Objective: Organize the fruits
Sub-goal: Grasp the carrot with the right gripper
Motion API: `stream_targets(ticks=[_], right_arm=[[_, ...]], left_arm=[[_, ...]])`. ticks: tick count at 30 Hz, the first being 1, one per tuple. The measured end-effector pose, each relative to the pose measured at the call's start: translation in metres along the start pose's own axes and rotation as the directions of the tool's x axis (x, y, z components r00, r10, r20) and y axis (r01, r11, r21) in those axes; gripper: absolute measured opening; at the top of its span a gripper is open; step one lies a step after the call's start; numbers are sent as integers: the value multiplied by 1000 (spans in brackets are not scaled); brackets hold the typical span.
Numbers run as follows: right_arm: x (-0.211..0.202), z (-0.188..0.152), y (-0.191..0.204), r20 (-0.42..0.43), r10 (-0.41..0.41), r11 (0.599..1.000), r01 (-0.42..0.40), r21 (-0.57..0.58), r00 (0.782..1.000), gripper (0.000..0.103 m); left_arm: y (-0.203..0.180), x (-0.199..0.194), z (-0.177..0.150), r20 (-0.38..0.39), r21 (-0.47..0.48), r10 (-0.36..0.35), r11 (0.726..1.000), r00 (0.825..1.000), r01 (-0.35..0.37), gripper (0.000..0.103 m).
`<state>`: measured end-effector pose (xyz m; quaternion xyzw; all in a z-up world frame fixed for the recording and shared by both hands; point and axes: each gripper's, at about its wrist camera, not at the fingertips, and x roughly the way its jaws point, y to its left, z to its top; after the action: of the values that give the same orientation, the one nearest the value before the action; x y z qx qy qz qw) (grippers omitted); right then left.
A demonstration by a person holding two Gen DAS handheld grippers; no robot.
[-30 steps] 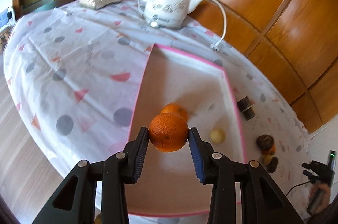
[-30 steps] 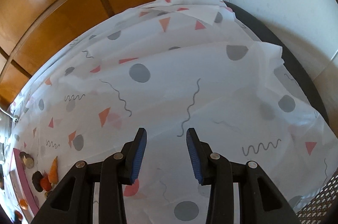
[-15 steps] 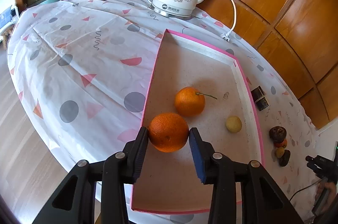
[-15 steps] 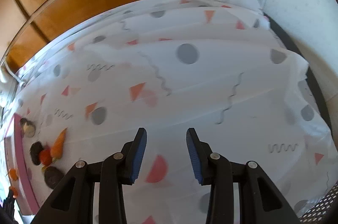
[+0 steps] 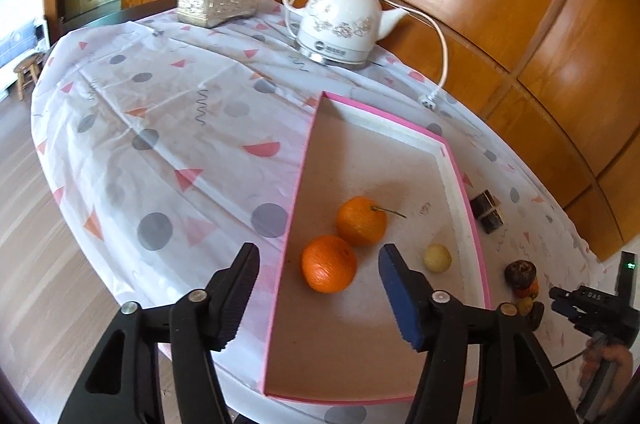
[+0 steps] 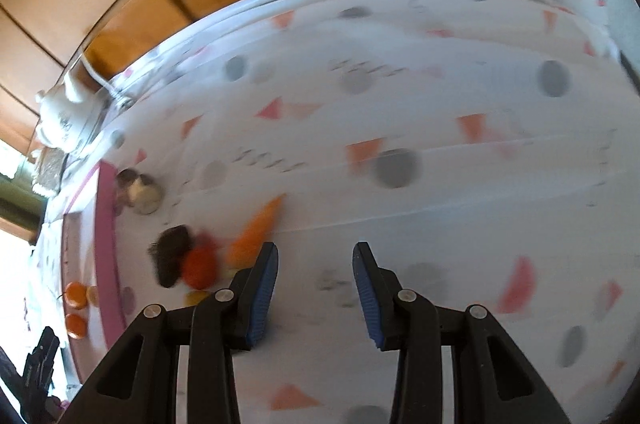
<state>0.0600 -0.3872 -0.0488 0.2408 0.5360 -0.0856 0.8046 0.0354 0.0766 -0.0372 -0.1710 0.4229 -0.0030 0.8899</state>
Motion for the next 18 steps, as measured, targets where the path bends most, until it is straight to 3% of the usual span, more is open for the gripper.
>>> stream_targets(ticks=[4, 9, 12, 18], right_arm=[[16, -2, 25, -16, 24, 999, -24, -26, 1000, 39], [39, -1, 47, -16, -34, 997, 33, -70, 999, 39], [41, -1, 57, 12, -93, 985, 93, -144, 996, 27], [36, -4, 52, 46, -94, 982, 100, -162, 994, 25]], left_arm=[[7, 0, 0, -3, -23, 15, 1000, 1000, -15, 65], [11, 0, 0, 2, -36, 26, 999, 1000, -26, 68], [12, 0, 0, 3, -36, 27, 999, 1000, -27, 68], [14, 0, -1, 0, -37, 30, 999, 1000, -30, 68]])
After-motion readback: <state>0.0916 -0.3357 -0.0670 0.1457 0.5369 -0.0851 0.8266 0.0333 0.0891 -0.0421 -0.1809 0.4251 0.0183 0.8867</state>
